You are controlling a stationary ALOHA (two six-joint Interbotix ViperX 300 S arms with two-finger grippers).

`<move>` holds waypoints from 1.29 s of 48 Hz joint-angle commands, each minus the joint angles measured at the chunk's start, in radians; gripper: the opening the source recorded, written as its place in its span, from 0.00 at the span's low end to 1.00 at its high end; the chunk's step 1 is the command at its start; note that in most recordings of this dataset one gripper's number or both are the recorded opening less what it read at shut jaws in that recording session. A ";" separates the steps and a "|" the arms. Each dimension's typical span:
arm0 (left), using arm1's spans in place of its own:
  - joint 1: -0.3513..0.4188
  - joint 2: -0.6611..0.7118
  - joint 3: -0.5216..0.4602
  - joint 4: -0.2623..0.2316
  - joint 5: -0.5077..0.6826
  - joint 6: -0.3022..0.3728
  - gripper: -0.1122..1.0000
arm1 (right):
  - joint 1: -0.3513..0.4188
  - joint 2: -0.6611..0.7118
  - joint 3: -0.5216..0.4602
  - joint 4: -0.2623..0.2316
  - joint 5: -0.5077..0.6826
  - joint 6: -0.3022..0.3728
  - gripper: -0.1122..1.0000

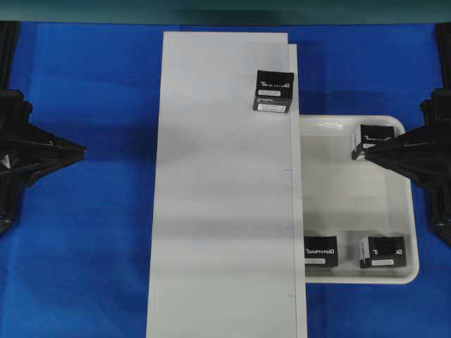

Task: Place the box from the white plastic tray onto the white base.

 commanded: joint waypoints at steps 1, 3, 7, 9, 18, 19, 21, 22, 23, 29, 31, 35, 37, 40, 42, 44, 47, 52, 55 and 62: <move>0.003 0.015 -0.037 0.014 0.006 -0.014 0.23 | -0.012 0.000 -0.035 0.006 -0.006 0.008 0.23; 0.003 0.018 -0.049 0.015 0.014 -0.014 0.22 | -0.021 -0.008 -0.052 0.035 0.026 0.014 0.22; 0.003 0.017 -0.069 0.015 0.034 -0.012 0.12 | -0.035 -0.021 -0.101 0.086 0.144 0.028 0.11; 0.003 0.018 -0.077 0.015 0.044 -0.011 0.09 | -0.043 -0.028 -0.132 0.091 0.230 0.031 0.09; 0.003 0.012 -0.095 0.015 0.103 -0.015 0.04 | -0.106 -0.043 -0.290 0.089 0.624 0.034 0.07; 0.002 0.011 -0.097 0.015 0.110 -0.017 0.04 | -0.115 -0.043 -0.304 0.089 0.660 0.034 0.07; 0.003 0.009 -0.098 0.015 0.123 -0.017 0.04 | -0.137 -0.044 -0.330 0.089 0.726 0.034 0.07; 0.002 0.008 -0.100 0.015 0.130 -0.017 0.04 | -0.146 -0.044 -0.342 0.089 0.756 0.034 0.07; 0.003 0.008 -0.103 0.015 0.137 -0.017 0.04 | -0.160 -0.044 -0.357 0.089 0.802 0.034 0.07; 0.002 0.009 -0.112 0.015 0.170 -0.017 0.04 | -0.209 -0.044 -0.414 0.089 0.963 0.032 0.07; 0.002 0.009 -0.112 0.015 0.175 -0.018 0.04 | -0.221 -0.046 -0.426 0.089 1.005 0.032 0.07; 0.002 0.008 -0.117 0.015 0.175 -0.018 0.04 | -0.239 -0.041 -0.446 0.087 1.083 0.032 0.07; 0.003 0.006 -0.117 0.015 0.176 -0.017 0.04 | -0.245 -0.040 -0.453 0.087 1.118 0.032 0.07; 0.003 0.003 -0.120 0.015 0.179 -0.017 0.04 | -0.255 -0.034 -0.463 0.087 1.164 0.032 0.07; 0.002 0.003 -0.120 0.015 0.179 -0.017 0.04 | -0.261 -0.029 -0.463 0.084 1.197 0.032 0.07; 0.002 0.003 -0.120 0.015 0.181 -0.017 0.04 | -0.264 -0.026 -0.462 0.083 1.213 0.032 0.07; 0.002 0.003 -0.120 0.015 0.181 -0.017 0.04 | -0.270 -0.015 -0.460 0.081 1.243 0.032 0.07; 0.002 0.003 -0.120 0.015 0.181 -0.017 0.04 | -0.279 0.000 -0.459 0.075 1.293 0.031 0.07; 0.002 0.003 -0.120 0.015 0.179 -0.017 0.04 | -0.287 0.006 -0.457 0.071 1.331 0.031 0.07; 0.002 0.008 -0.120 0.015 0.181 -0.015 0.04 | -0.305 0.029 -0.453 0.035 1.430 0.026 0.07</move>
